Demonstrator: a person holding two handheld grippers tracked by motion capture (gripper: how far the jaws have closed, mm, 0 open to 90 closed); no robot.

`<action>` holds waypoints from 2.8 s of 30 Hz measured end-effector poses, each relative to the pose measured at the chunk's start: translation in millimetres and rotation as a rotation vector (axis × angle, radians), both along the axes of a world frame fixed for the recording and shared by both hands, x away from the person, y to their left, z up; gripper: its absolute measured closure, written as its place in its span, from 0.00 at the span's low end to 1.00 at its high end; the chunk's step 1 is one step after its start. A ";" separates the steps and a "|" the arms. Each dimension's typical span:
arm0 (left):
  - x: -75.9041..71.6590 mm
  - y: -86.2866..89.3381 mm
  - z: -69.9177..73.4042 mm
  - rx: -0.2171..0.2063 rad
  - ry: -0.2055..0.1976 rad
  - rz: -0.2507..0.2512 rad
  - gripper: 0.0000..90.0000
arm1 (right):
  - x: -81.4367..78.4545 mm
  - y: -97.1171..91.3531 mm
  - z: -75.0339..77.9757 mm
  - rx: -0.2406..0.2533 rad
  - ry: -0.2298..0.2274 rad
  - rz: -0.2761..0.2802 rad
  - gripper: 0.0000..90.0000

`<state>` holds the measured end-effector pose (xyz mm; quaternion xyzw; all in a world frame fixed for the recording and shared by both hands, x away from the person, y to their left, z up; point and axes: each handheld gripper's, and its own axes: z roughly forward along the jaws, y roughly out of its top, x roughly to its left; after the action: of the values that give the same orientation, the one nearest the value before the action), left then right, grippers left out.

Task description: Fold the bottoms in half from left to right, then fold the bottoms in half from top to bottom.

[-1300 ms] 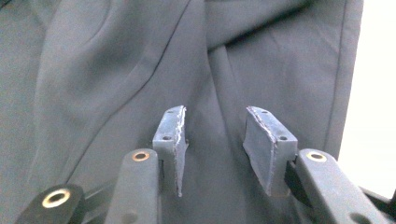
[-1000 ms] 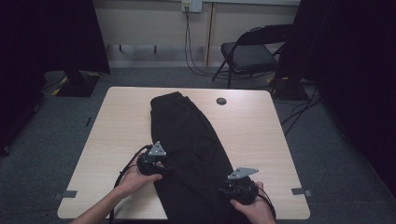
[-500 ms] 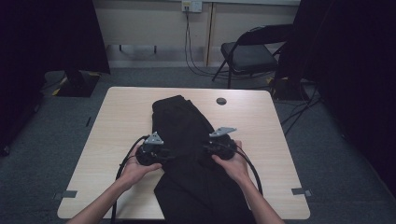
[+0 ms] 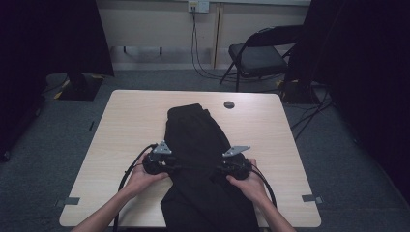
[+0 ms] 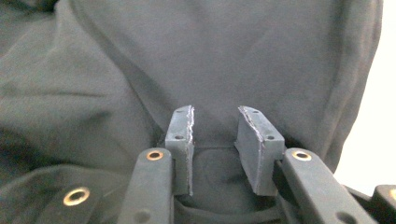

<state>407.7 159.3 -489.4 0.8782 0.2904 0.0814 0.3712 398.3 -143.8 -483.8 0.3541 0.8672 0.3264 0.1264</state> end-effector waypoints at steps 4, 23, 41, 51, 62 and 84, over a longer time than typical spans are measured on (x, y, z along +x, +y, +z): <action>-19.0 -11.3 0.4 -0.003 0.013 -0.036 0.53 | -31.1 -12.0 0.8 0.009 0.018 0.013 0.73; -53.8 -14.3 18.5 -0.062 0.098 -0.109 0.55 | -76.3 -29.4 34.9 0.119 0.006 -0.002 0.57; 60.1 -9.1 17.2 -0.074 0.042 0.171 0.58 | 81.7 -4.1 23.0 0.079 -0.029 -0.174 0.82; 50.8 -28.9 1.6 0.027 -0.009 0.161 0.64 | 48.7 -7.7 30.5 0.066 -0.060 -0.186 0.96; 24.7 -28.7 3.4 0.025 0.019 0.079 0.64 | 37.2 -21.4 12.1 0.065 -0.006 -0.162 0.74; 68.7 -39.4 -1.1 -0.012 0.016 0.176 0.37 | 90.5 -3.7 -9.1 0.074 -0.042 -0.221 0.47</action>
<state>476.4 119.9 -490.5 0.8477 0.3699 0.1052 0.3655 488.8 -147.5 -492.9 0.4451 0.8075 0.3497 0.1663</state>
